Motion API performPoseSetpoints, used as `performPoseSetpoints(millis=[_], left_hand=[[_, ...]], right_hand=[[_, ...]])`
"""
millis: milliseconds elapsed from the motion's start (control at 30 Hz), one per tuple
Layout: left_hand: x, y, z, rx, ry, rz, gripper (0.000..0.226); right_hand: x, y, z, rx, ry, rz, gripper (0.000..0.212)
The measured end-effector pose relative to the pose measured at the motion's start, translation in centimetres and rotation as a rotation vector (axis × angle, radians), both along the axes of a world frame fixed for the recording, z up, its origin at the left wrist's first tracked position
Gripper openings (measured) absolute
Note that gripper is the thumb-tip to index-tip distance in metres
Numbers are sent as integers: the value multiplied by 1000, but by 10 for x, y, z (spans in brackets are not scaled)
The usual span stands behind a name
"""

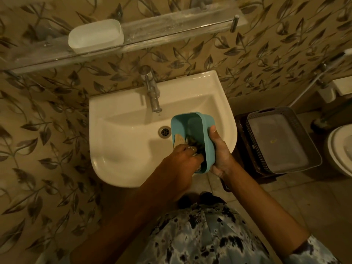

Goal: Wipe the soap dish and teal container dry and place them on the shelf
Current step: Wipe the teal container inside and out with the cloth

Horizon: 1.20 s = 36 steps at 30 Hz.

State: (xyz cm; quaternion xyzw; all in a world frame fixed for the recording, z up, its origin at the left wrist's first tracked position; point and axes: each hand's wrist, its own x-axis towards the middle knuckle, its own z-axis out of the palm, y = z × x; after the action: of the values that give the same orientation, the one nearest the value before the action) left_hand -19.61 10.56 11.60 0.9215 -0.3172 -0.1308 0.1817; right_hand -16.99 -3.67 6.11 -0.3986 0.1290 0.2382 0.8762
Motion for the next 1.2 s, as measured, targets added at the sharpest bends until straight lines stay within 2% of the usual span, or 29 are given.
performPoseSetpoints(millis=[67, 133, 233, 367, 467, 533, 600, 700, 767, 900, 1033, 1200], left_hand=[[-5, 0, -2, -133, 24, 96, 47], [-11, -4, 1, -298, 149, 246, 51], [-16, -15, 9, -541, 290, 348, 49], [-13, -21, 18, -702, 448, 453, 43], [-8, -13, 16, -618, 399, 305, 40], [-2, -3, 7, -392, 254, 155, 45], [4, 5, 0, -159, 87, 105, 45], [5, 4, -7, -116, -101, 66, 43], [2, -7, -10, -138, -97, 148, 42], [-9, -28, -11, -381, 91, 410, 42], [4, -28, 7, -586, 282, 512, 32], [23, -15, 21, -897, 699, 739, 39]], right_hand=[[2, -1, -1, -3, -32, -23, 99], [3, -2, -1, 14, -67, -43, 92], [4, -3, -1, -9, -82, -42, 93], [6, -8, -1, 12, -124, -43, 78], [10, -14, -1, 3, -119, -40, 77], [12, -19, -2, -10, -93, -44, 82], [13, -20, -3, -29, -77, -42, 87], [15, -20, -2, -83, -74, -26, 94], [17, -18, 3, -132, -88, -21, 93], [22, -15, 10, -173, -123, -66, 90], [28, -14, 13, -160, -142, -98, 95], [34, -7, 17, -212, -186, -181, 102]])
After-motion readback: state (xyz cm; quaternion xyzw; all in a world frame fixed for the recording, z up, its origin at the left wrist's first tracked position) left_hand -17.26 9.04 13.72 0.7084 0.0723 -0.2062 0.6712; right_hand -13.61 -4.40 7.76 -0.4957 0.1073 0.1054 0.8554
